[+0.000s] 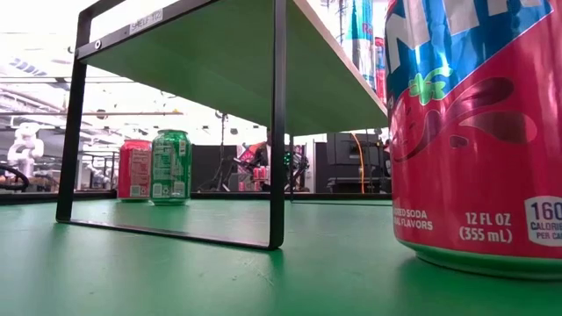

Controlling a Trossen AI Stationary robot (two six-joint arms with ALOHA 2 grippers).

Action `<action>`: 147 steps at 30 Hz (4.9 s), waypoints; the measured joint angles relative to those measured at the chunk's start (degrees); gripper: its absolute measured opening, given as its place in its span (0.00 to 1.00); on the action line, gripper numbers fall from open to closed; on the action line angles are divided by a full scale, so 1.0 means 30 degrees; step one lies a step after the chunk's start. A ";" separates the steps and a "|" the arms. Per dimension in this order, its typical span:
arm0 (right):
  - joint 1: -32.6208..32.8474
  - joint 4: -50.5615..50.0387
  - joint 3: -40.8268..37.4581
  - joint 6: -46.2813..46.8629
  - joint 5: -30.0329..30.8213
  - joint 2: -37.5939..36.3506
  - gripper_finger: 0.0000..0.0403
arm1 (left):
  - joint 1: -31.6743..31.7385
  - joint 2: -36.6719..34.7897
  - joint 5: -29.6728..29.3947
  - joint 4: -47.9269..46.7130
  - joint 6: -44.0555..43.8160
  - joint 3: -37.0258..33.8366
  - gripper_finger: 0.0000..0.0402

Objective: Sort soda cans
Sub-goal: Put the blue soda can on the shelf and align it with the other blue soda can

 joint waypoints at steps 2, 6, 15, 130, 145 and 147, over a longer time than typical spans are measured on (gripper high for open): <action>-0.0396 0.0493 0.0000 -0.0525 -0.0159 0.0000 0.58 | 0.0048 -0.0038 -0.0286 -0.0443 0.0159 0.0023 0.82; -0.0984 0.1389 0.0000 -0.1073 -0.0165 0.0007 0.58 | 0.0220 -0.0028 -0.2404 -0.2048 0.1104 0.0013 0.82; -0.1415 0.1828 0.0000 -0.1502 -0.0587 -0.0007 0.58 | 0.0392 0.0000 -0.2538 -0.2060 0.2617 -0.0007 0.82; -0.6594 1.2482 -0.0022 0.0059 0.0836 0.2548 0.56 | -0.1290 -0.1730 -1.4322 0.2543 0.5661 0.0015 0.96; -0.6916 0.8594 -0.0022 0.0255 -0.8194 0.2127 0.58 | 0.1433 -0.3630 -0.4020 0.0258 0.1543 0.0015 0.96; -0.6923 0.8327 -0.0022 -0.0011 -0.8878 0.2133 0.58 | 0.1853 -0.3389 -0.3016 0.0268 0.1158 0.0007 0.96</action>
